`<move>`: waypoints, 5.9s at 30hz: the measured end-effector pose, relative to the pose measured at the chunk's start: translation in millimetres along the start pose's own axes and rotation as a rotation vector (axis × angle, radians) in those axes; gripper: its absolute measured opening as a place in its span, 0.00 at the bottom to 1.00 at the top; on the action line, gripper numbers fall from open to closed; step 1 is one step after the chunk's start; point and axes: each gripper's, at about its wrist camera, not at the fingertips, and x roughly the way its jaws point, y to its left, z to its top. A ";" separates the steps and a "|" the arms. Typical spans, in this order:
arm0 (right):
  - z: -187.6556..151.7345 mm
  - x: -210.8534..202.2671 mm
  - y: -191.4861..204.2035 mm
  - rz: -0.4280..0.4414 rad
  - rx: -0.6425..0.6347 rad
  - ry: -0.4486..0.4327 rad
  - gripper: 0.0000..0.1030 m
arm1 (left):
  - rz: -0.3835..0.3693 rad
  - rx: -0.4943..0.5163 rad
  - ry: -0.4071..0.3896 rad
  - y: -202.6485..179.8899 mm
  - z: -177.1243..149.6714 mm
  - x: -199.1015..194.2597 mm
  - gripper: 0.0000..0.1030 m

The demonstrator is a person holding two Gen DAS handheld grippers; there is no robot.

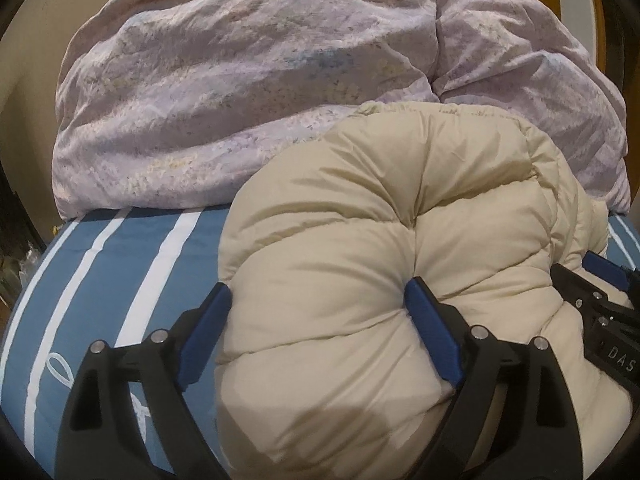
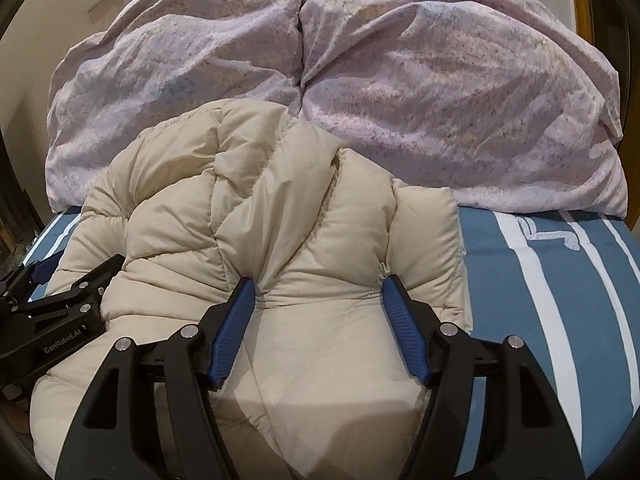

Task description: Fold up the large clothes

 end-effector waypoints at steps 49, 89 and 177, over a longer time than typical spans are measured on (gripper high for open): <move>1.9 -15.4 -10.8 0.027 0.036 0.052 0.74 | -0.027 -0.061 0.059 18.7 -6.0 -15.3 0.95; -133.8 -248.0 17.7 0.112 0.059 0.089 0.99 | -0.208 -0.074 0.096 29.2 -150.7 -260.0 0.98; -139.4 -262.4 27.3 0.183 0.069 0.117 0.99 | -0.258 -0.106 0.119 19.0 -155.0 -275.0 0.98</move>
